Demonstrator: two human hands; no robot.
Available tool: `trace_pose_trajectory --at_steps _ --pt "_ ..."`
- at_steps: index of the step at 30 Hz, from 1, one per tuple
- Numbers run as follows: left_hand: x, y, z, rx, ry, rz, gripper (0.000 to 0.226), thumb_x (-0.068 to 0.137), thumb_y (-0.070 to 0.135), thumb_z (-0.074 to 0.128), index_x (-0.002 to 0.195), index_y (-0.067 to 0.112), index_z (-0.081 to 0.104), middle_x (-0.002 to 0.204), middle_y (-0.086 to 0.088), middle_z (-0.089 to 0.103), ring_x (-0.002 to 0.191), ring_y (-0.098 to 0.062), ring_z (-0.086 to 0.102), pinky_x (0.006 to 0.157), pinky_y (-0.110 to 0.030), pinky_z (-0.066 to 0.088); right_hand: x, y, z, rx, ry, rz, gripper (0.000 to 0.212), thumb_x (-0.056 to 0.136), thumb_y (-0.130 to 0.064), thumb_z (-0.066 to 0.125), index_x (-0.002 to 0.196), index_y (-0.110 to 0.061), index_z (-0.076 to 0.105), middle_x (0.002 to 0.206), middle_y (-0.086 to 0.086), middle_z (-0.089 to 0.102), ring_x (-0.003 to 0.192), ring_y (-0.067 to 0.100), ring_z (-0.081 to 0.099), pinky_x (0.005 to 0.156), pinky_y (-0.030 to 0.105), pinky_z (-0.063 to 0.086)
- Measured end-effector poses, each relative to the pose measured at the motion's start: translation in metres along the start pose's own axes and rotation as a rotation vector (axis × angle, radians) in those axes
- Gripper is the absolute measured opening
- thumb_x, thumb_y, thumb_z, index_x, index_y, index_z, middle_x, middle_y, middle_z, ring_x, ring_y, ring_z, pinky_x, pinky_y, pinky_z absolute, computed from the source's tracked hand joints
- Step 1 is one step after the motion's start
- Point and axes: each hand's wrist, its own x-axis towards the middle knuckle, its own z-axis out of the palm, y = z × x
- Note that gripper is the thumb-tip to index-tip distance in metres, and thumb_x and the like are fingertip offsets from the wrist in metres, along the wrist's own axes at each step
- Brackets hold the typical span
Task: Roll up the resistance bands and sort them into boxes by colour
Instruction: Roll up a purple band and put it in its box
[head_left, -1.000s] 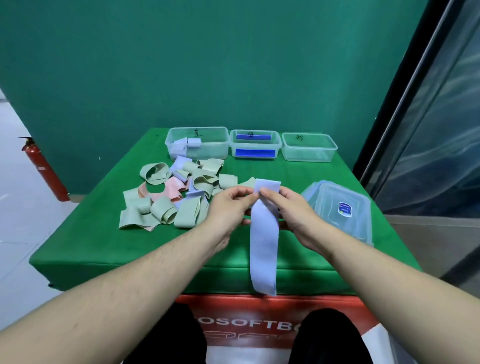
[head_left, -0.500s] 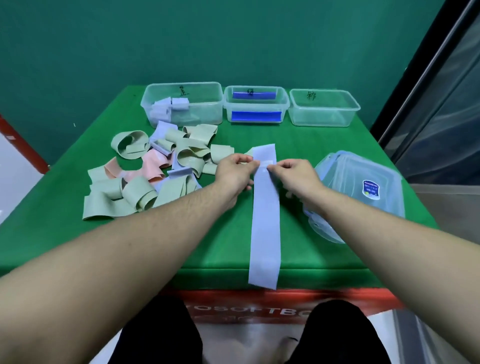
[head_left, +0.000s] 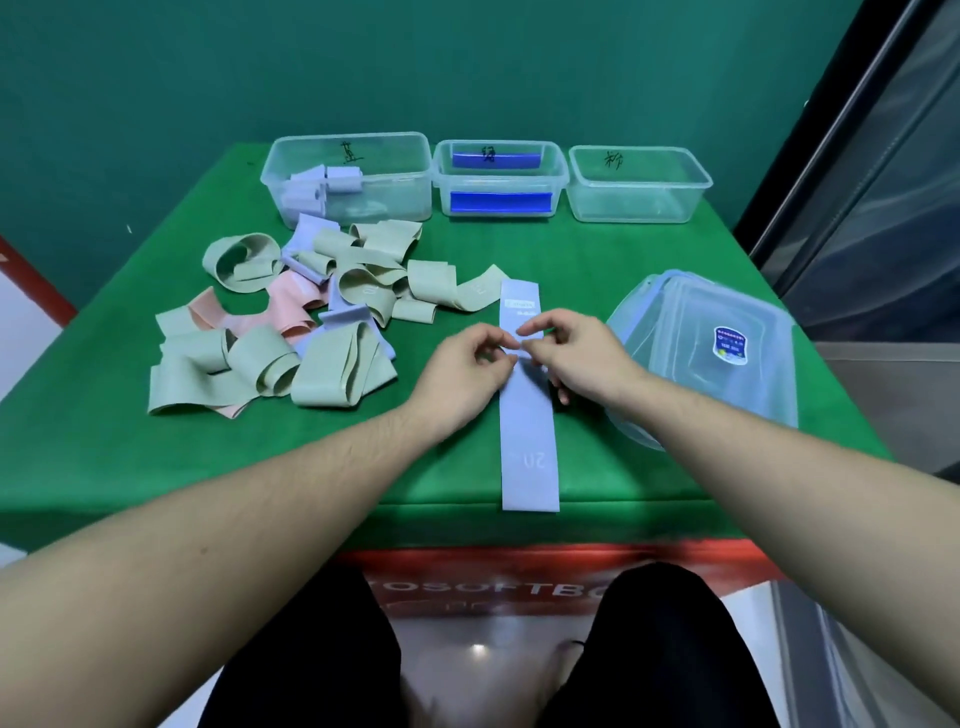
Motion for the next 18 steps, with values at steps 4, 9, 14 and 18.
trace_pose_trajectory --at_steps 4,9,14,18 --pt "-0.044 -0.013 -0.007 0.126 -0.095 0.114 0.017 0.086 0.014 0.07 0.09 0.029 0.064 0.078 0.012 0.061 0.065 -0.003 0.049 0.068 -0.022 0.044 -0.037 0.021 0.003 -0.129 0.003 -0.137 0.018 0.091 -0.015 0.064 0.089 -0.032 0.067 0.067 -0.01 0.058 0.05 0.001 0.045 0.054 0.021 0.04" --pt "-0.086 -0.026 -0.018 0.326 -0.272 0.402 0.03 0.075 0.038 0.078 0.1 0.026 0.066 0.102 0.011 0.058 0.096 -0.006 0.057 0.089 -0.026 0.045 -0.085 0.044 -0.001 -0.306 -0.021 -0.397 0.011 0.085 -0.029 0.071 0.096 -0.031 0.069 0.091 -0.015 0.066 0.088 0.002 0.059 0.083 0.026 0.048" --pt "-0.102 -0.036 -0.012 0.575 -0.198 0.525 0.029 0.08 0.04 0.07 0.106 0.03 0.063 0.114 0.014 0.055 0.105 -0.009 0.048 0.094 -0.039 0.042 -0.115 0.061 -0.001 -0.596 -0.084 -0.573 0.036 0.081 -0.051 0.064 0.109 -0.028 0.068 0.107 -0.011 0.059 0.097 0.014 0.052 0.088 0.03 0.042" --pt "-0.099 -0.025 -0.006 0.521 -0.149 0.507 0.023 0.083 0.038 0.063 0.1 0.023 0.067 0.105 0.011 0.062 0.098 -0.012 0.055 0.091 -0.037 0.047 -0.113 0.056 0.003 -0.607 -0.019 -0.606 0.021 0.084 -0.035 0.064 0.102 -0.025 0.068 0.1 -0.01 0.061 0.09 0.015 0.053 0.083 0.034 0.048"
